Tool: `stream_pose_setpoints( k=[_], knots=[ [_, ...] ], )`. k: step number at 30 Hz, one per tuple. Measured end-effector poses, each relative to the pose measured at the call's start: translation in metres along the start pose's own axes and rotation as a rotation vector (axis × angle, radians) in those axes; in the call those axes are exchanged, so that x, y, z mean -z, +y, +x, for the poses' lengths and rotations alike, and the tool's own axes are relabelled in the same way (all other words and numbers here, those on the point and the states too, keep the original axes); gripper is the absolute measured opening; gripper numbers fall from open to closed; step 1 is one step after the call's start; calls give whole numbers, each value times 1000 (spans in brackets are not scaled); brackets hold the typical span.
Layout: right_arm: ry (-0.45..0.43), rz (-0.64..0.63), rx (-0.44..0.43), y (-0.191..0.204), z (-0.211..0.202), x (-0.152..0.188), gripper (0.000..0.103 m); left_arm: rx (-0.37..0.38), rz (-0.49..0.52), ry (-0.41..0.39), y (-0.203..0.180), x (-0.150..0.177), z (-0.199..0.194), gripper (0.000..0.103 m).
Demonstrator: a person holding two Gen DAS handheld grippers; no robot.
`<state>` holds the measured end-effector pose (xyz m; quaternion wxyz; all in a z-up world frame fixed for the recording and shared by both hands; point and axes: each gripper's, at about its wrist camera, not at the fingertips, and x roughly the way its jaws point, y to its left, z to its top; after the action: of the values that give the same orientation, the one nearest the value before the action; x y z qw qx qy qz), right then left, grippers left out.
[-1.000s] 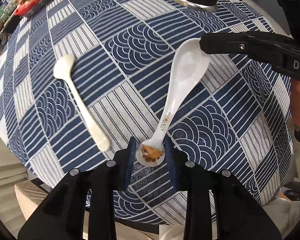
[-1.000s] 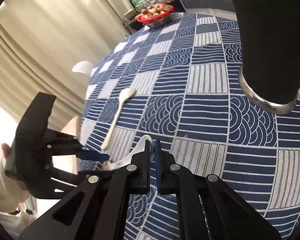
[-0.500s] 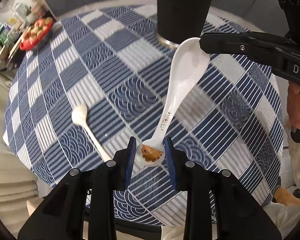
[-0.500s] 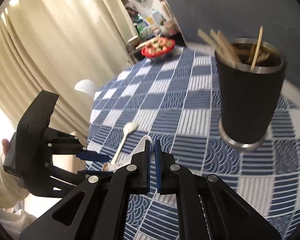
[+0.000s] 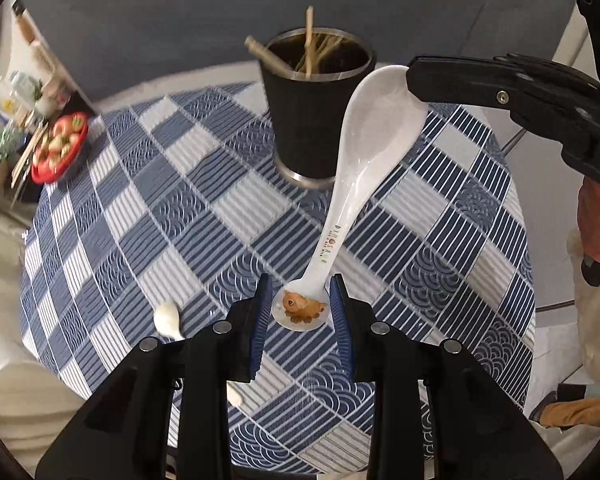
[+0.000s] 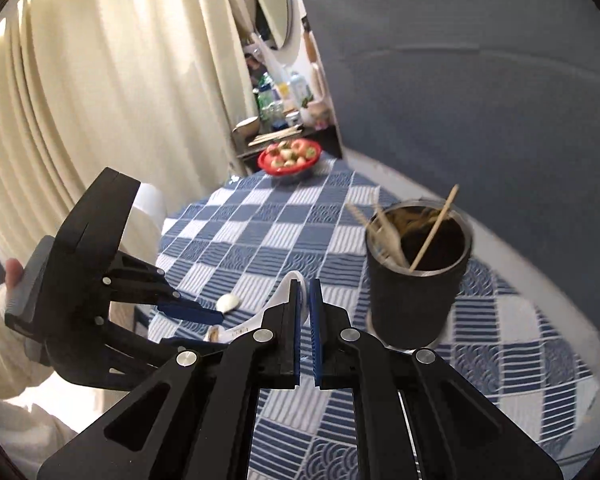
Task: Organize utensils
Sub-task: 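Carry the bear-print spoon over the black cup and open both tools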
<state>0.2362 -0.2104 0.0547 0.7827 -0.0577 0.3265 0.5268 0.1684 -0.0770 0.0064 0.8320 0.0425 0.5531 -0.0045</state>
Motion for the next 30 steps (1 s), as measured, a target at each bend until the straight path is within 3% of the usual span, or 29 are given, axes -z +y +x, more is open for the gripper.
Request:
stream_pose_setpoints(
  k=[18,30],
  knots=[
    [-89,-73,266,-13,-70,-67,4,116,141,-158,-13,-91,-34,30],
    [-48,-99,390,-27,-64,-100,5,208,175,-187,-4,-150,-7,30]
  ],
)
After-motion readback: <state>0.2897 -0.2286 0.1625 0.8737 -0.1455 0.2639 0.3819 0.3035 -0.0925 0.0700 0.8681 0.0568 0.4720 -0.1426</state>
